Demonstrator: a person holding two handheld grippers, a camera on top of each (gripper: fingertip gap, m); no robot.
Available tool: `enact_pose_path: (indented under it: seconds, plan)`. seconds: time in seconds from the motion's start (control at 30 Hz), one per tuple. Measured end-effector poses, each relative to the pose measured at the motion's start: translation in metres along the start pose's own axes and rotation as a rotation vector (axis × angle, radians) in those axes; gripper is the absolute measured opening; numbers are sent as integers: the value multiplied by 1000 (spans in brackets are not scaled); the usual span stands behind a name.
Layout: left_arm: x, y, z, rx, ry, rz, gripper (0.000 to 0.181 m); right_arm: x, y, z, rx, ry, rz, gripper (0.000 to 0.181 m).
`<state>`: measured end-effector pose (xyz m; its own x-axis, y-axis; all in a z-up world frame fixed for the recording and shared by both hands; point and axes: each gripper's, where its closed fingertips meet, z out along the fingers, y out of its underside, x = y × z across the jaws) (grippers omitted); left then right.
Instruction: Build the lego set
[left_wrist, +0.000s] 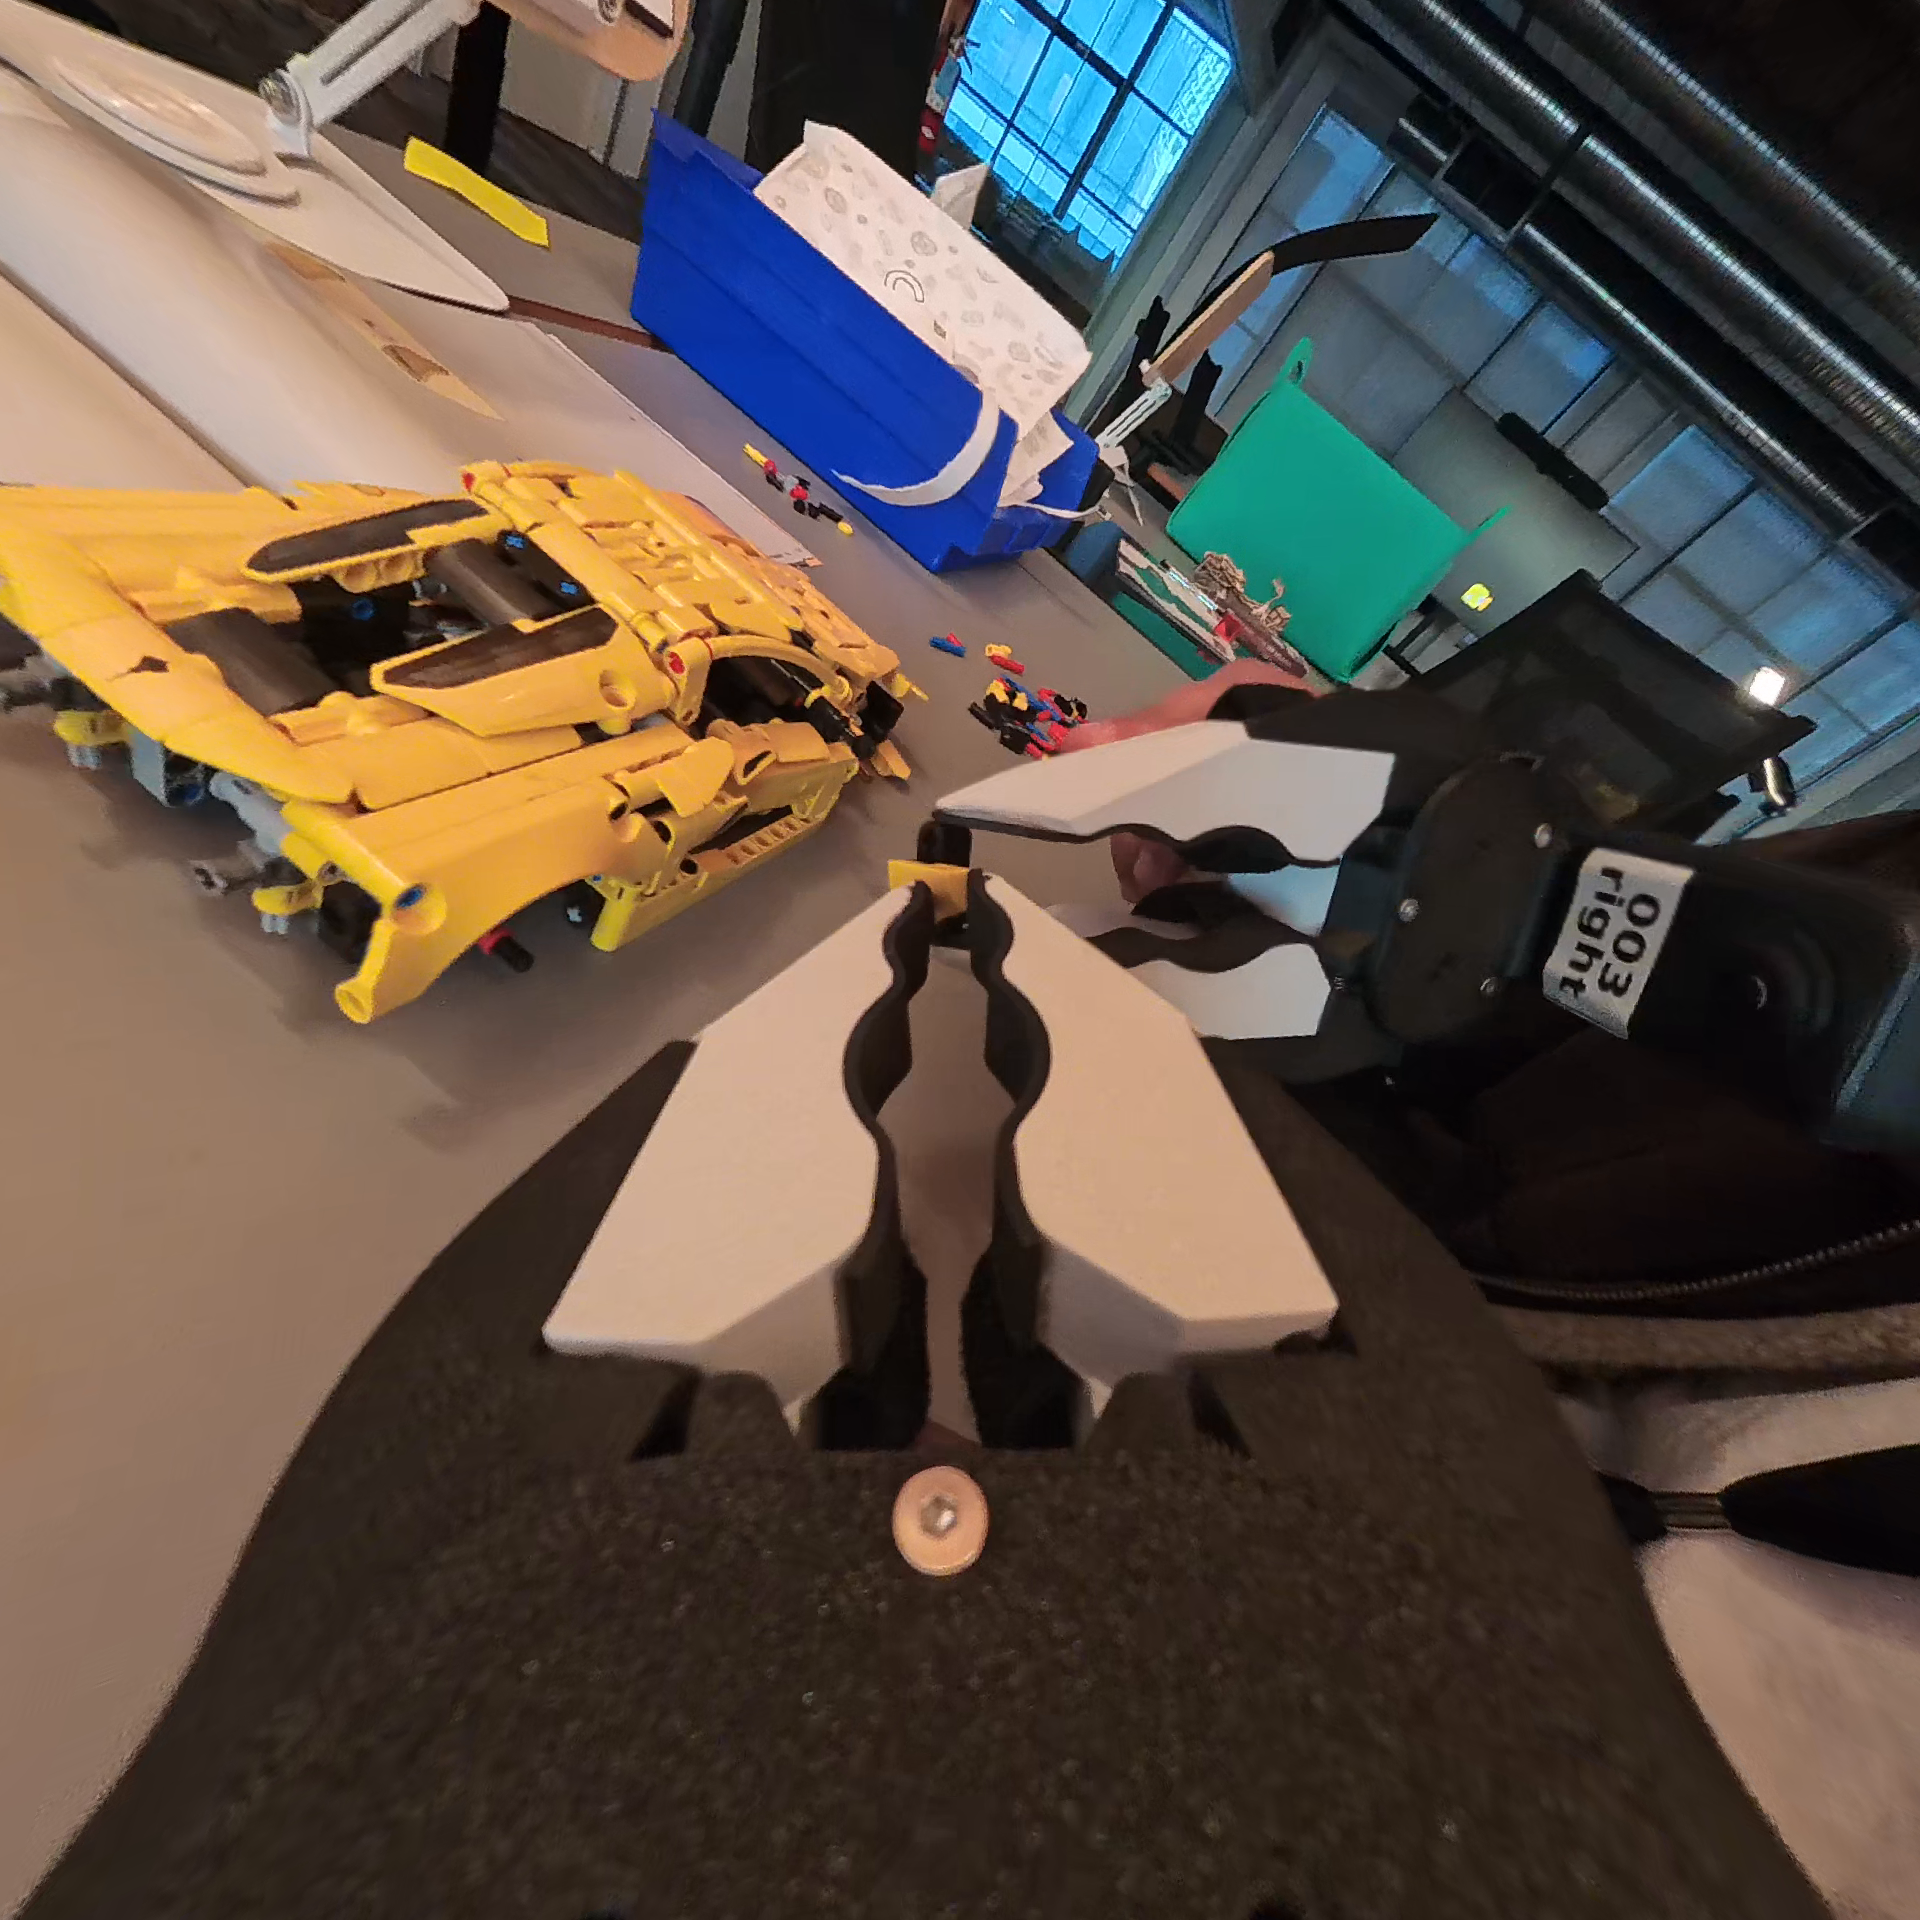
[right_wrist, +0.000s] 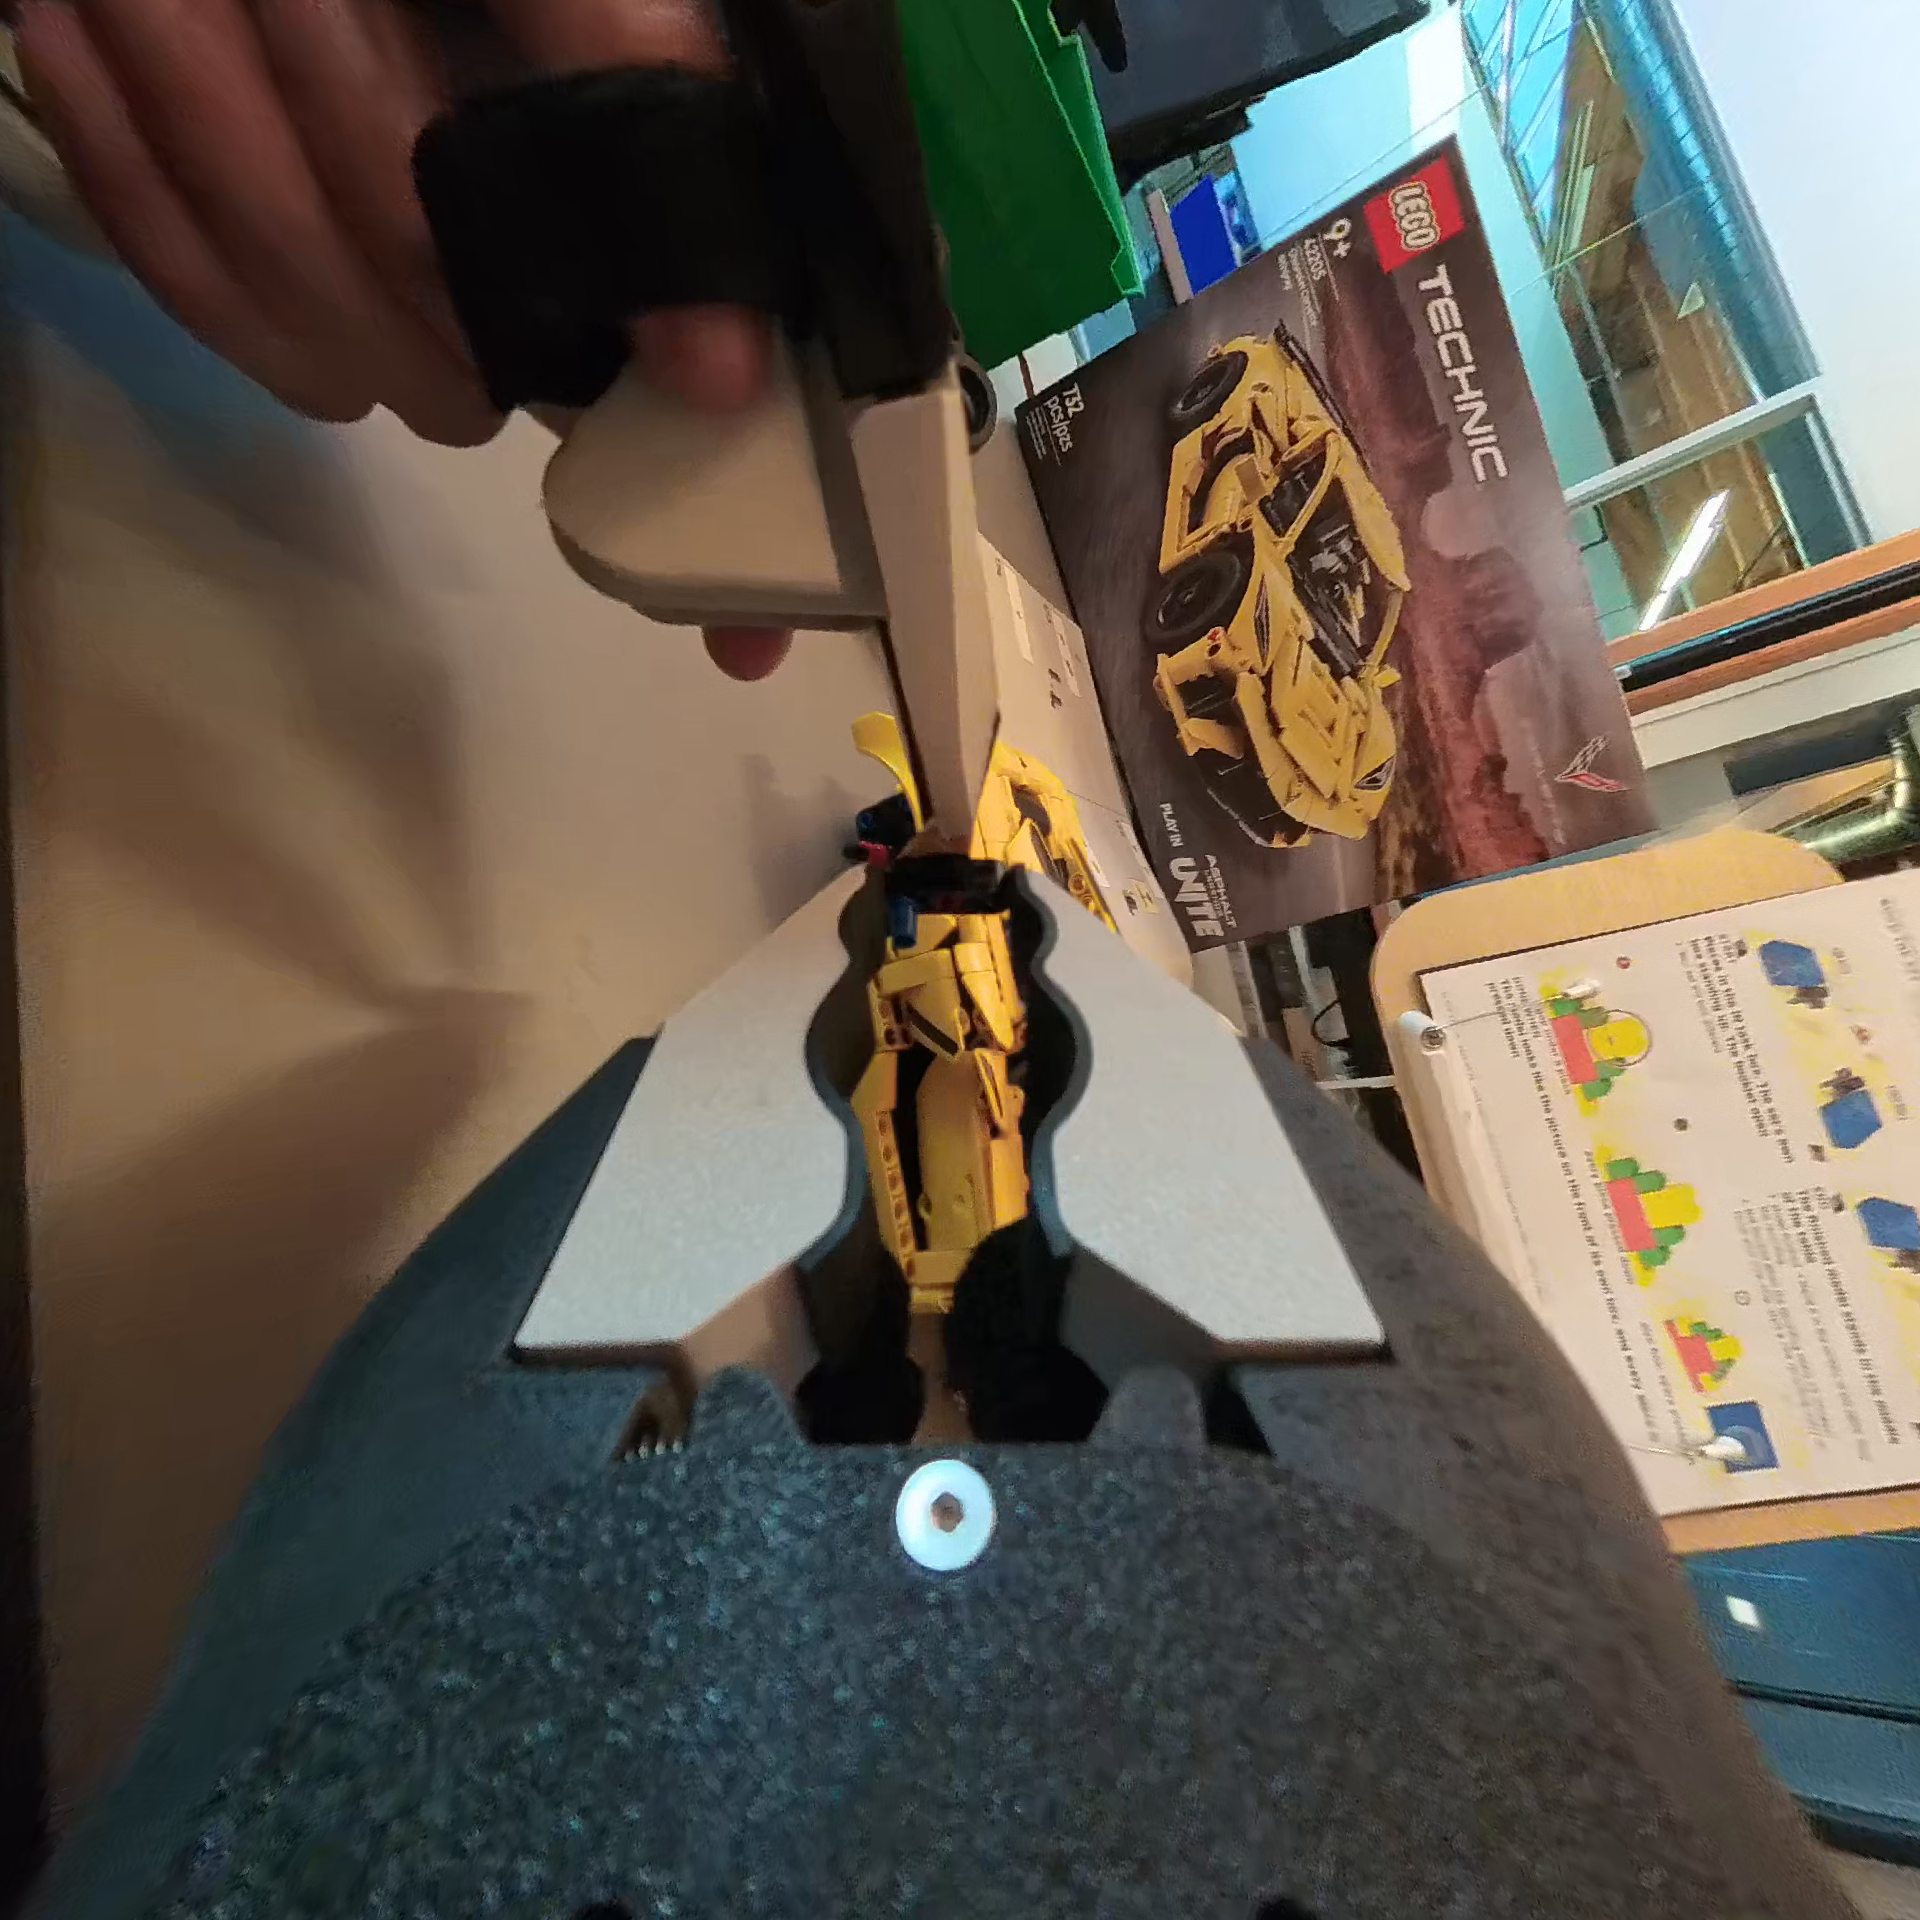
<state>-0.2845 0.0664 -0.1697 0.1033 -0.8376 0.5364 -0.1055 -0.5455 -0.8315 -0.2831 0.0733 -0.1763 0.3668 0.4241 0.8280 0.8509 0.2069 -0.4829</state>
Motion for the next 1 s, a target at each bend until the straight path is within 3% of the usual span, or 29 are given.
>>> enact_pose_path:
  seconds: [0.57, 1.0]
  plan:
    - [12, -2, -4, -4, 127, -57, 6, 0, -7, -8, 130, -90, 126, 22]
    - [15, -10, -7, 45, 123, -17, 21, 5, -10, -12, 174, -94, 188, 22]
